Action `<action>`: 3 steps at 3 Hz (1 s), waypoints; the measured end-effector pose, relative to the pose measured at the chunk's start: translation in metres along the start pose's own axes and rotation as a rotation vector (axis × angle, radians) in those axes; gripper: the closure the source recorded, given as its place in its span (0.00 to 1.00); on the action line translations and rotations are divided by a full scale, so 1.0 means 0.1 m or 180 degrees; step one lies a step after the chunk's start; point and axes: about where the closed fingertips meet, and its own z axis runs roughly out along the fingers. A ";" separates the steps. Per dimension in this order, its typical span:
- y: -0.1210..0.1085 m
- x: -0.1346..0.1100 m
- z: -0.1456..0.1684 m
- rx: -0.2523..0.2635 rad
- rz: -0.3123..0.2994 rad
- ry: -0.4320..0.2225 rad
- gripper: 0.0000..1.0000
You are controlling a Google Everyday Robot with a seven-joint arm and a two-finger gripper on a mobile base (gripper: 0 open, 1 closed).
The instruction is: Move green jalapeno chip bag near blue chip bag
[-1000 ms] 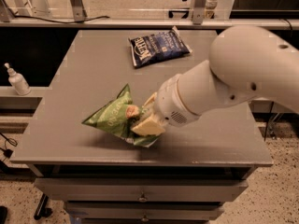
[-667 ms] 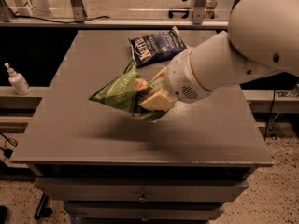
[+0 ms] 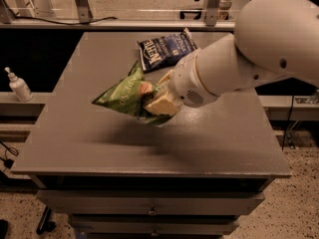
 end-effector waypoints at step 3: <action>-1.06 0.17 0.90 0.0206 0.0008 0.0047 1.00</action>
Offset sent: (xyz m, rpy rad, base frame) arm 0.1495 0.0296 -0.0639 0.0036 -0.0465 -0.0400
